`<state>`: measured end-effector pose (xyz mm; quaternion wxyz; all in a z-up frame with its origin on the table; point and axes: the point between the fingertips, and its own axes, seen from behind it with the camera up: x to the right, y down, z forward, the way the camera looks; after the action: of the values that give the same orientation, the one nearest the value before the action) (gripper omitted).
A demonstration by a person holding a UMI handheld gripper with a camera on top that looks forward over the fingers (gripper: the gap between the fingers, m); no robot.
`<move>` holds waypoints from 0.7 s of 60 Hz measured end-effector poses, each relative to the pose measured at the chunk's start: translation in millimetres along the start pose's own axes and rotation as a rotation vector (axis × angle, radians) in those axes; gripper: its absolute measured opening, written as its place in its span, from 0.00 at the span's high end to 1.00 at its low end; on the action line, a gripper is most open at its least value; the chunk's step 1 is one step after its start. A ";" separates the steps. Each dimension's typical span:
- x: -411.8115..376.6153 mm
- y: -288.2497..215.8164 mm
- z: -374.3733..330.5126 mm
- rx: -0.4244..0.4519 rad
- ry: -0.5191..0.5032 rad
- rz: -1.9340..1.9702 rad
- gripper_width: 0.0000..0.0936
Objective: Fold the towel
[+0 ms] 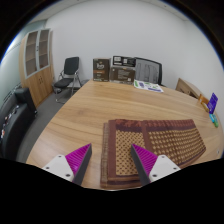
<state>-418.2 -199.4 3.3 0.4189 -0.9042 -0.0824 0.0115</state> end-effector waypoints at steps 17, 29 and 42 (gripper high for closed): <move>25.6 -7.1 21.7 -0.018 0.104 -0.121 0.90; 12.0 -16.2 12.5 -0.051 0.039 -0.081 0.94; -21.4 -110.3 -46.5 0.100 -0.174 0.093 0.94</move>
<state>-450.5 -167.9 116.2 0.4537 -0.8806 -0.0760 0.1136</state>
